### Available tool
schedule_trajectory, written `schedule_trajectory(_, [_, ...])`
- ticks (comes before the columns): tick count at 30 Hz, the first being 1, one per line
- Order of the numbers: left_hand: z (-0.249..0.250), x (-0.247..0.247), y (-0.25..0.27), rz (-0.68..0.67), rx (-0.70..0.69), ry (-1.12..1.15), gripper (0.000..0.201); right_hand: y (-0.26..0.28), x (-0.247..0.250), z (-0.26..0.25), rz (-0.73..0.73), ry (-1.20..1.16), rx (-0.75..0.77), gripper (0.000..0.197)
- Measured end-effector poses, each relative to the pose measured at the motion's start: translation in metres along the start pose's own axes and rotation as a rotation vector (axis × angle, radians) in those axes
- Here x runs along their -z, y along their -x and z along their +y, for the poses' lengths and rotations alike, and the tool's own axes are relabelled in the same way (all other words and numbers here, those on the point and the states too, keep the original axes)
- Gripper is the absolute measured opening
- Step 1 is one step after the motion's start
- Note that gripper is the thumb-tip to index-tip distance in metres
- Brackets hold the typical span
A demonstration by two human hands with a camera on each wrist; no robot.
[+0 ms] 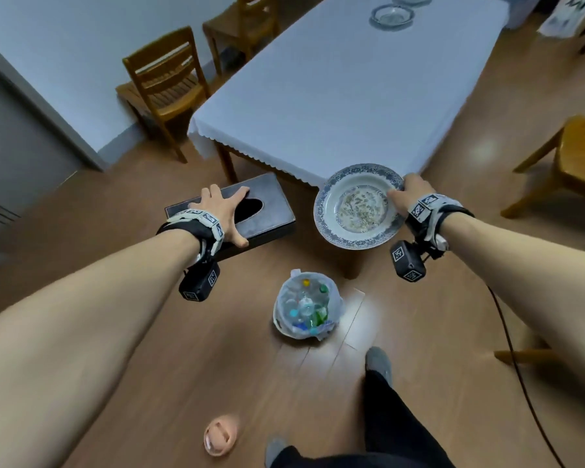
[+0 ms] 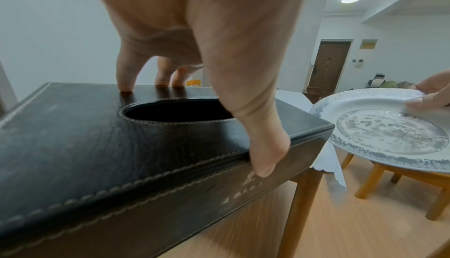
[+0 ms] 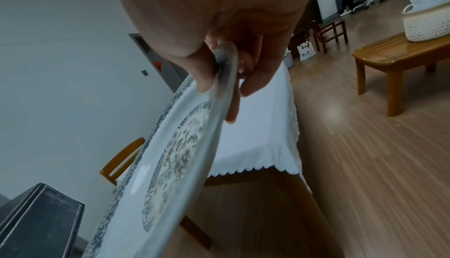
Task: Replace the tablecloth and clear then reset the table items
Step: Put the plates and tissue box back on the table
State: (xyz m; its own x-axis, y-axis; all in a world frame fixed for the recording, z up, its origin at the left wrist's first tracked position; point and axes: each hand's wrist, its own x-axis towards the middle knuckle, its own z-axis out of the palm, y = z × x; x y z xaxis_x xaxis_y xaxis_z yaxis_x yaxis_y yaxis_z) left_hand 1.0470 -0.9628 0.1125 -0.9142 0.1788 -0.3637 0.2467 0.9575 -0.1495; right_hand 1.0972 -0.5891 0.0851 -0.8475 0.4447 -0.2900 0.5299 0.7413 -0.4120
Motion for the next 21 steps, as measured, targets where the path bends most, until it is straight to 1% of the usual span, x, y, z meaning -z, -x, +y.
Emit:
schedule_trajectory(3, [0.060,0.027,-0.041,-0.008,0.004,0.003,0.121,-0.056,0.022,0.039,0.007,-0.047,-0.030,0.030])
schedule_trajectory(9, [0.170,0.074,-0.118,-0.048,-0.002,0.071,0.118,-0.153,0.072,0.099,-0.038,-0.101,-0.087,0.034])
schedule_trajectory(12, [0.207,0.099,-0.161,-0.053,-0.014,0.106,0.116,-0.204,0.099,0.118,-0.052,-0.110,-0.079,0.033])
schedule_trajectory(14, [0.228,0.114,-0.196,-0.048,0.006,0.117,0.117,-0.240,0.114,0.129,-0.051,-0.129,-0.086,0.031])
schedule_trajectory(17, [0.259,0.131,-0.257,-0.029,0.013,0.122,0.115,-0.298,0.133,0.142,-0.039,-0.141,-0.079,0.031])
schedule_trajectory(21, [0.300,0.147,-0.354,-0.012,0.028,0.121,0.111,-0.390,0.149,0.147,-0.044,-0.150,-0.063,0.033])
